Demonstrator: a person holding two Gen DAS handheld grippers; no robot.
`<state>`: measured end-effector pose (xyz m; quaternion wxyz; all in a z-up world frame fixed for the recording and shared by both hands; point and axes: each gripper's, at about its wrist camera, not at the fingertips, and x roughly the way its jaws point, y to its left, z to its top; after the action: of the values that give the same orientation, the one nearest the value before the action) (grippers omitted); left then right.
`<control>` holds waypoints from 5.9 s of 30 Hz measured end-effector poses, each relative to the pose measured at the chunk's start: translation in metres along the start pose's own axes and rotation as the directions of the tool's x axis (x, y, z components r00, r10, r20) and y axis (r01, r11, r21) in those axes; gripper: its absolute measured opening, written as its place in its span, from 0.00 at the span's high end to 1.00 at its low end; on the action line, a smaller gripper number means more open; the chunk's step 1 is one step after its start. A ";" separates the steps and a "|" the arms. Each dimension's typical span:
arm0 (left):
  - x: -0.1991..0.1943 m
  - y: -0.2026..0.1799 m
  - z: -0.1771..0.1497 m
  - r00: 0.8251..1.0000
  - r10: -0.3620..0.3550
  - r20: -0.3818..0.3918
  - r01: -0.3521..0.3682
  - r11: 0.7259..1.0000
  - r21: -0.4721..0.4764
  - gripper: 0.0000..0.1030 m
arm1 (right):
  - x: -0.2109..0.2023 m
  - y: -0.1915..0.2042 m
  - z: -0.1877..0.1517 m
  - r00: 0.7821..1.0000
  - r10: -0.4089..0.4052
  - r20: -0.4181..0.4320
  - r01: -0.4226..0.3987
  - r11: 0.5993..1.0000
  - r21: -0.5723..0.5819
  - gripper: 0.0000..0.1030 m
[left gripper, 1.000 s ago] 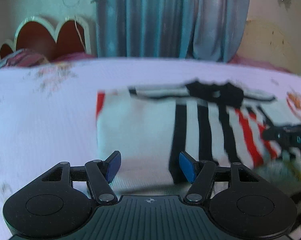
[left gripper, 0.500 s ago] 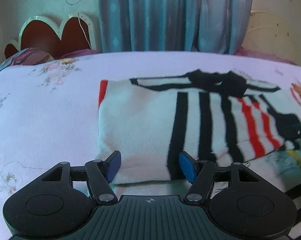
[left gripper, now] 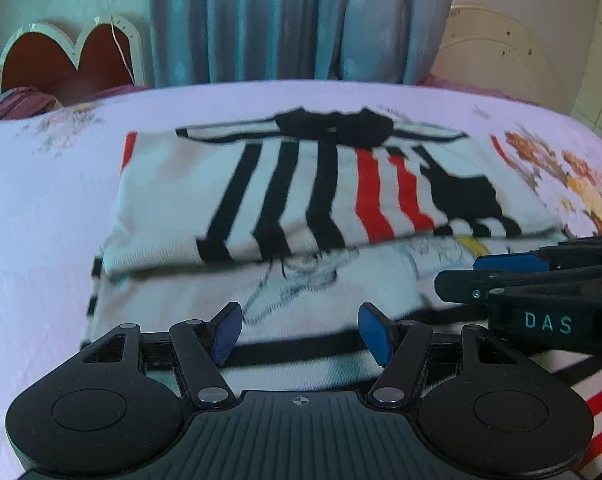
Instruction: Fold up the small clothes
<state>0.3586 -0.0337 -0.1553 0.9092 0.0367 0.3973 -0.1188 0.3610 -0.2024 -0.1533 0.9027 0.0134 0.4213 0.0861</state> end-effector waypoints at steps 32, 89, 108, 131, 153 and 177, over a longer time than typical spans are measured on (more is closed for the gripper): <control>-0.039 -0.010 -0.041 0.987 0.158 -0.012 -0.157 0.987 0.030 0.30 | -0.058 -0.050 -0.068 0.999 -0.043 0.001 0.043 0.999 0.008 0.61; -0.137 0.050 -0.150 0.999 -0.021 -0.050 0.021 1.000 0.001 0.26 | -0.138 0.008 -0.180 0.959 -0.278 -0.063 0.284 0.949 0.137 0.46; -0.142 0.079 -0.166 0.986 -0.119 -0.112 0.103 0.984 -0.143 0.42 | -0.151 -0.024 -0.198 0.957 -0.263 -0.124 0.288 0.917 0.275 0.54; -0.146 0.078 -0.071 0.965 -0.256 0.060 0.263 0.946 -0.188 0.92 | -0.172 -0.044 -0.126 0.998 -0.060 0.036 0.042 0.924 0.380 0.90; -0.011 0.090 0.097 0.977 -0.117 0.181 0.167 0.940 -0.298 0.92 | -0.058 -0.124 0.056 0.985 -0.061 0.165 -0.013 0.911 0.413 0.91; 0.090 0.115 0.150 0.999 -0.002 0.055 0.021 0.936 -0.350 0.16 | 0.053 -0.189 0.116 0.996 -0.012 0.088 -0.031 0.884 0.467 0.55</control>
<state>0.5528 0.0365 -0.1216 0.9108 -0.1314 0.3879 -0.0525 0.5099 -0.3742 -0.1366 0.8902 0.2363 0.3891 -0.0143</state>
